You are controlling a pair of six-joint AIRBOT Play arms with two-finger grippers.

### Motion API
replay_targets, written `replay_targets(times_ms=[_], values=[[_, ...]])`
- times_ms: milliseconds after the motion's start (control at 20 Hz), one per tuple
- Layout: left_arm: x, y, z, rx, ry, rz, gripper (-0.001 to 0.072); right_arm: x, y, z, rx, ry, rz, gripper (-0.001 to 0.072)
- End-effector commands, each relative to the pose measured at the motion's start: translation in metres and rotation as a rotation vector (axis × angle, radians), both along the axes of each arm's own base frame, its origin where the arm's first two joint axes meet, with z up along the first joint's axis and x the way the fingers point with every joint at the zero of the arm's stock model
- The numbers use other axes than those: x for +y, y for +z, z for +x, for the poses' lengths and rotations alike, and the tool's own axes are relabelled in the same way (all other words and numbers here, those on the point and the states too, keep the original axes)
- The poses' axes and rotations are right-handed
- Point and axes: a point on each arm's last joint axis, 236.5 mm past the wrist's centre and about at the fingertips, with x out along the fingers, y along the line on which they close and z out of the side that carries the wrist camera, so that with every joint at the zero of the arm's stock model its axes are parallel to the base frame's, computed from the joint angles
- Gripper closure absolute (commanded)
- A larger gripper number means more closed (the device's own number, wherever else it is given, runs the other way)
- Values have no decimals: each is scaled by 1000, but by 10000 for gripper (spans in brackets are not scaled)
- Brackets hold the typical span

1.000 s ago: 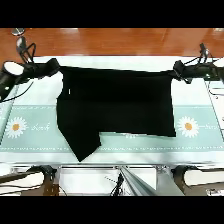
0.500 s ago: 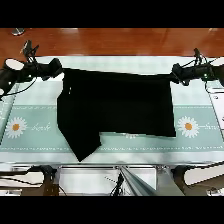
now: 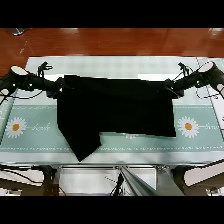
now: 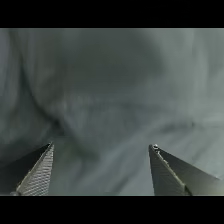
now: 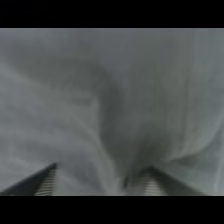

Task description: Fold the shirts.

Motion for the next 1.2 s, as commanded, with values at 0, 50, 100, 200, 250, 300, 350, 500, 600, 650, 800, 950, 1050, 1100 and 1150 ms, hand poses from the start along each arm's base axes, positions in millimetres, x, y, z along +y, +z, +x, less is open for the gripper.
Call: replay_targets(times_ms=[0,50,100,200,250,300,350,500,600,650,800,950,1050,1100,1150], values=[[16,22,-33,135,-77,-49,8,-8,28,-35,82,102,35,77],[30,29,-42,164,-70,-42,8,-27,38,-46,92,100,-17,77],[47,35,-54,187,-56,-15,8,-53,47,-56,94,69,-99,77],[77,37,-80,198,-10,62,7,-93,60,-71,40,-48,-207,76],[90,32,-97,206,28,99,8,-102,62,-78,-1,-113,-215,76],[95,25,-115,216,61,107,7,-104,60,-88,-40,-185,-204,76],[95,15,-136,225,90,96,8,-98,54,-98,-70,-241,-179,77],[72,-3,-175,188,160,-17,7,-53,32,-135,-137,-308,-71,77],[55,-5,-182,137,209,-105,7,-26,24,-156,-140,-313,7,77],[47,-8,-185,124,221,-134,7,-16,22,-164,-138,-312,32,77],[28,-24,-204,151,214,-166,7,-5,14,-179,-113,-305,57,77],[20,-37,-215,185,216,-164,7,-2,14,-181,-106,-301,66,77],[11,-41,-219,194,213,-177,7,-1,16,-178,-113,-312,81,77],[2,-42,-219,185,203,-189,7,0,17,-176,-118,-318,85,77],[-5,-45,-219,173,193,-192,7,0,18,-175,-123,-325,90,77]])
